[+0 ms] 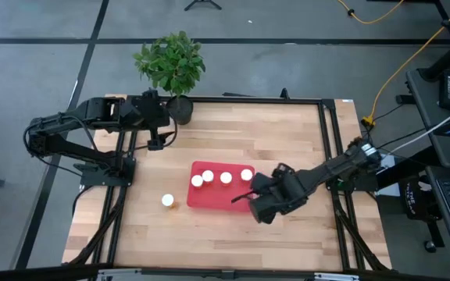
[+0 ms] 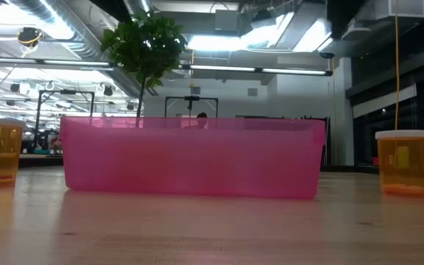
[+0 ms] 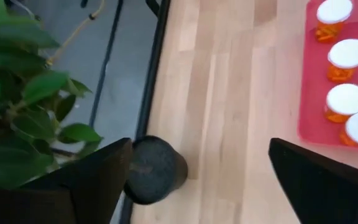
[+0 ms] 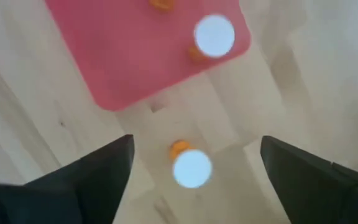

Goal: Pick and place pill bottles into a basket
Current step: Put the left orange pill bottle into the bin

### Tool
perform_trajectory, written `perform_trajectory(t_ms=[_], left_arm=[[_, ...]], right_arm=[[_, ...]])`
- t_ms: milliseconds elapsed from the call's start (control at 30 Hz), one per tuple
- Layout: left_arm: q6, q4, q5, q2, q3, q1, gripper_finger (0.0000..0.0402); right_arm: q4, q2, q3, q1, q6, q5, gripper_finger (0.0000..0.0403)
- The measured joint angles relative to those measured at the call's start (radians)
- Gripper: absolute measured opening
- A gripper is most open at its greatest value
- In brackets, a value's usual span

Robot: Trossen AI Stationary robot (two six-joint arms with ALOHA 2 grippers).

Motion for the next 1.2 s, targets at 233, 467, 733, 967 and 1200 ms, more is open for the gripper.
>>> perform_trajectory(t_ms=[233, 467, 733, 967, 1200], left_arm=[[0.028, 0.038, 0.021, 0.022, 0.000, 0.000, 0.0375], [-0.005, 0.005, 0.046, 0.026, 0.000, 0.000, 0.0375], [-0.021, -0.019, 0.046, 0.026, 0.000, 0.000, 0.0375], [-0.017, -0.019, 0.046, 0.026, 0.000, 0.000, 0.0375], [-0.016, -0.019, 0.045, 0.026, 0.000, 0.000, 0.0375]], right_arm=[[0.315, -0.176, -0.364, 0.022, 0.191, -0.085, 0.0383], [0.415, -0.247, -0.599, 0.038, 0.313, -0.151, 0.0394], [0.616, -0.253, -0.758, 0.030, 0.334, -0.169, 0.0394], [0.660, -0.253, -0.831, -0.004, 0.311, -0.184, 0.0394], [0.670, -0.253, -0.831, -0.055, 0.231, -0.199, 0.0383]])
